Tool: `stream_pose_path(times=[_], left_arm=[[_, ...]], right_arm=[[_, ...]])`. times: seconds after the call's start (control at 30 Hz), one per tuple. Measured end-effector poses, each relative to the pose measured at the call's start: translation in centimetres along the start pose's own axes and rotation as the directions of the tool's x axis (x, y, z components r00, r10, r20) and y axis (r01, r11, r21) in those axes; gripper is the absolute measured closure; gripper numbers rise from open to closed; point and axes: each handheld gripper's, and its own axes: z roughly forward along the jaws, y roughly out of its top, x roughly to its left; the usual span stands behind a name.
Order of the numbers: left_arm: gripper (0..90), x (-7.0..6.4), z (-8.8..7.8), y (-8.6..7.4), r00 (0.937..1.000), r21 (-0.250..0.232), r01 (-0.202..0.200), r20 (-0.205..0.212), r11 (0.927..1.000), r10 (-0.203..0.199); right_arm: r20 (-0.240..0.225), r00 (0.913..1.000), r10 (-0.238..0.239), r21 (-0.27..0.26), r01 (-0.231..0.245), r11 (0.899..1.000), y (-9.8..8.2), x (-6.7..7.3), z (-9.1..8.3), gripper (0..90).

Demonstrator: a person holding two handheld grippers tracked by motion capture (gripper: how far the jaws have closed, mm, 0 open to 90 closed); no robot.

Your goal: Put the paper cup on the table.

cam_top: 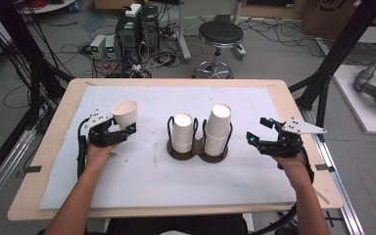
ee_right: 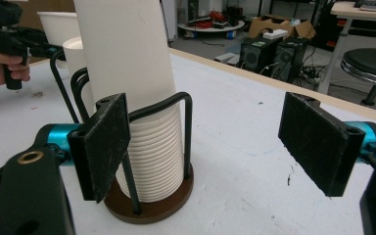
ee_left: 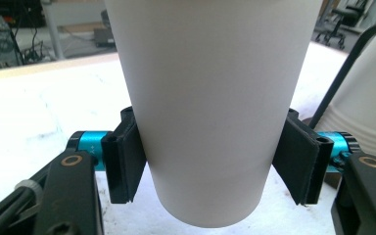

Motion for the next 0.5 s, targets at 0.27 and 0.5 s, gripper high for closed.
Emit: stream_pose_path(times=[0.27,0.5], left_arm=[[34.4,0.1,1.0,-0.6,0.9998,0.063,0.009,-0.021,0.9979,-0.008],[34.4,-0.1,2.0,-1.1,0.9992,0.140,0.006,-0.039,0.9902,-0.001]], right_arm=[[-0.002,1.0000,0.005,-0.002,-0.005,1.000,0.0,-0.1,0.0,19.9],[-0.004,1.0000,0.006,-0.003,-0.006,1.000,0.0,-0.2,0.0,19.9]])
